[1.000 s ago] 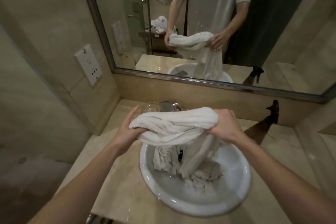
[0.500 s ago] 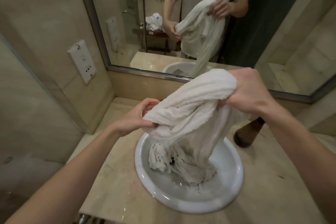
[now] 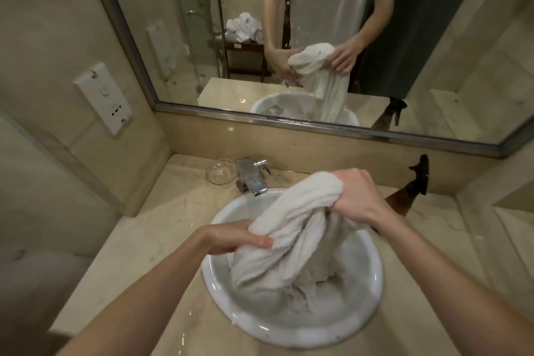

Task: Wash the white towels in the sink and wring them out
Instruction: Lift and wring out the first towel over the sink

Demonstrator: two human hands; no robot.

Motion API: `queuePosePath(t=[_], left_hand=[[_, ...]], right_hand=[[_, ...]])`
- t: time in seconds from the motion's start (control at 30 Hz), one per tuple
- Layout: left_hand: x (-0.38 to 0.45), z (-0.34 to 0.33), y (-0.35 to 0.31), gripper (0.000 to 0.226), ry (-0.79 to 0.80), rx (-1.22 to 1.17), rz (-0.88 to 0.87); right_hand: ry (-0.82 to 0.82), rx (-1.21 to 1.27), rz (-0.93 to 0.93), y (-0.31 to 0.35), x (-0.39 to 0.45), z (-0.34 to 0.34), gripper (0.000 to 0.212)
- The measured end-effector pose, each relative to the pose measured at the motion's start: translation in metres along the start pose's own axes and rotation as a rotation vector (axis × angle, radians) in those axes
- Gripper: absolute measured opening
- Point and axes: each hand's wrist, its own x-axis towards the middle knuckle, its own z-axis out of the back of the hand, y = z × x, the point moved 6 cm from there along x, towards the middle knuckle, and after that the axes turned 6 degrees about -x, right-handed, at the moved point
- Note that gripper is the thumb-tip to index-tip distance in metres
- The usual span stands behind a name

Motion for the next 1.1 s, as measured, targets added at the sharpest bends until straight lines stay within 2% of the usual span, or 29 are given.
queuePosePath(t=[0.07, 0.1, 0.17, 0.23, 0.33, 0.37, 0.5, 0.63, 0.7, 0.73, 0.8, 0.87, 0.9, 1.0, 1.1], left_hand=[[0.01, -0.004, 0.008, 0.045, -0.076, 0.1, -0.044], [0.015, -0.004, 0.011, 0.039, -0.138, 0.169, -0.08], [0.019, 0.004, 0.007, 0.047, -0.327, 0.248, -0.221], [0.016, 0.018, 0.0, 0.046, -0.488, 0.116, -0.364], [0.007, 0.035, -0.019, 0.051, -0.614, -0.003, -0.493], [0.004, 0.036, -0.027, 0.055, -0.631, -0.003, -0.522], [0.0, 0.031, -0.049, 0.047, -0.704, -0.092, -0.607], [-0.011, 0.032, -0.065, 0.041, -0.712, -0.061, -0.653], [-0.019, 0.035, -0.071, 0.044, -0.664, -0.005, -0.629], [-0.022, 0.035, -0.073, 0.05, -0.606, 0.045, -0.59], [-0.021, 0.034, -0.073, 0.075, -0.477, 0.242, -0.441], [-0.016, 0.026, -0.065, 0.098, -0.351, 0.38, -0.262], [-0.012, 0.018, -0.059, 0.095, -0.273, 0.366, -0.197], [0.0, -0.002, -0.029, 0.055, -0.071, 0.228, 0.016], [0.011, -0.009, 0.008, 0.056, 0.002, 0.299, 0.2]], right_hand=[[0.032, 0.042, -0.074, -0.02, -0.002, -0.024, 0.013], [0.04, 0.048, -0.102, -0.028, -0.003, -0.034, 0.013], [0.092, 0.019, -0.124, -0.041, -0.004, -0.048, 0.018], [0.216, 0.023, -0.106, -0.051, -0.007, -0.06, 0.031], [0.353, 0.084, -0.037, -0.058, -0.014, -0.068, 0.053], [0.34, 0.1, -0.01, -0.057, -0.015, -0.068, 0.052], [0.149, 0.189, -0.055, -0.051, -0.012, -0.059, 0.022], [0.165, 0.285, -0.07, -0.04, -0.013, -0.067, 0.019], [0.136, 0.387, -0.097, -0.036, -0.013, -0.07, 0.008], [0.096, 0.48, -0.136, -0.035, -0.014, -0.068, 0.012], [-0.026, 0.619, -0.185, -0.032, -0.013, -0.058, 0.031], [-0.097, 0.681, -0.127, -0.018, -0.009, -0.042, 0.028], [-0.108, 0.68, -0.075, -0.007, -0.007, -0.035, 0.026], [-0.084, 0.601, 0.002, 0.016, -0.002, -0.032, 0.025], [-0.003, 0.524, 0.014, 0.022, -0.004, -0.045, 0.014]])
